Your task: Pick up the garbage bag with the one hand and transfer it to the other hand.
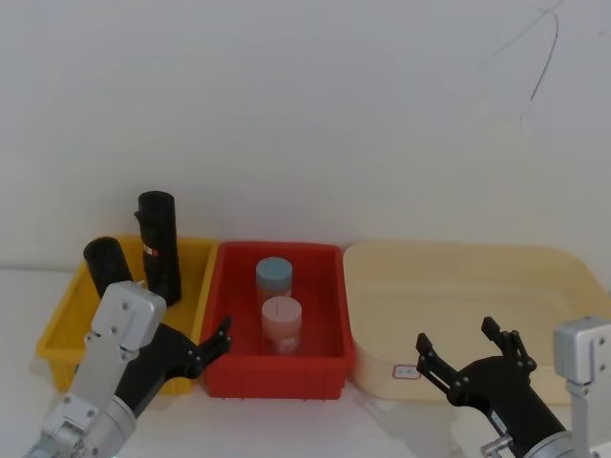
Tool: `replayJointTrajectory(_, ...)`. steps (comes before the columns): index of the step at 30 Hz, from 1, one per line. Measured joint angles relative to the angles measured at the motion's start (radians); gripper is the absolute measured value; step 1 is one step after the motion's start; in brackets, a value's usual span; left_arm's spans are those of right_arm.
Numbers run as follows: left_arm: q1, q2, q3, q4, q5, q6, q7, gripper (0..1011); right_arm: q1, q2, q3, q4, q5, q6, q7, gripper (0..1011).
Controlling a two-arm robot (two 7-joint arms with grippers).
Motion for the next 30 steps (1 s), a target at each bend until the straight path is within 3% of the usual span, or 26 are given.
replayJointTrajectory(30, 0.0, 0.0, 0.0, 0.0, 0.0, 0.0, 0.0, 1002, 0.0, 0.0, 0.0, 0.0, 0.0, 0.0, 0.0, 999)
